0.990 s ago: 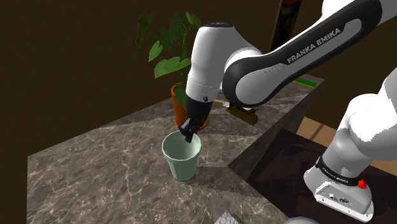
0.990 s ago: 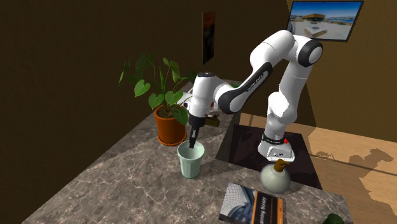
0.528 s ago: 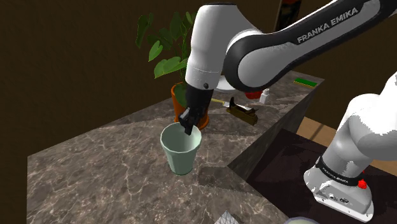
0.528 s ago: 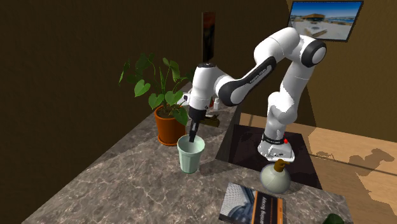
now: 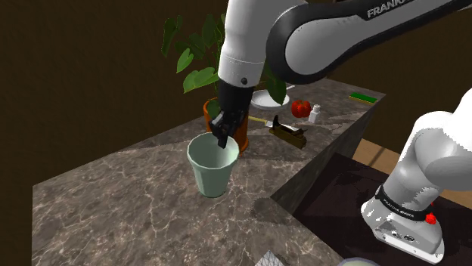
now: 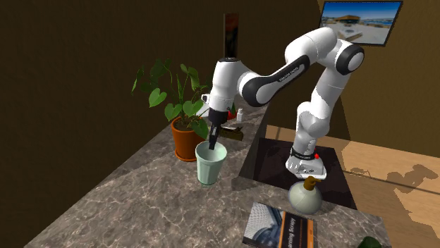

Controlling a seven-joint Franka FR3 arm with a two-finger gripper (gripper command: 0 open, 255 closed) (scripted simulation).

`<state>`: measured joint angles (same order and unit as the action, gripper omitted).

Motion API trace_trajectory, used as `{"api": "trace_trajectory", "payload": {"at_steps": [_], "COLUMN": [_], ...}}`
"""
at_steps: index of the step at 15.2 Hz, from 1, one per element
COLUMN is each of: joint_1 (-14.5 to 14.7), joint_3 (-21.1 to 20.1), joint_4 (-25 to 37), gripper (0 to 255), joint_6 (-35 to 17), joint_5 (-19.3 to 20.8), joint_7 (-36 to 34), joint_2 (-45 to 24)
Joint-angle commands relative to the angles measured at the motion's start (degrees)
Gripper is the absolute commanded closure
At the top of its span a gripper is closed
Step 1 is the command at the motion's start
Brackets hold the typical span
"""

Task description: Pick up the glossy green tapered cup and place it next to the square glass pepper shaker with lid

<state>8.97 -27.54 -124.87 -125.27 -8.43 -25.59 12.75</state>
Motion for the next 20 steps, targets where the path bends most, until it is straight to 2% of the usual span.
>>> {"api": "trace_trajectory", "payload": {"at_steps": [1,20], "joint_1": [0.02,-0.50], "joint_3": [0.22,1.39], "joint_4": [0.99,14.82], "gripper": [255,255], "joint_6": [1.59,16.25], "joint_5": [-0.21,0.30], "joint_7": [0.11,-0.35], "joint_2": [0.67,1.56]}}
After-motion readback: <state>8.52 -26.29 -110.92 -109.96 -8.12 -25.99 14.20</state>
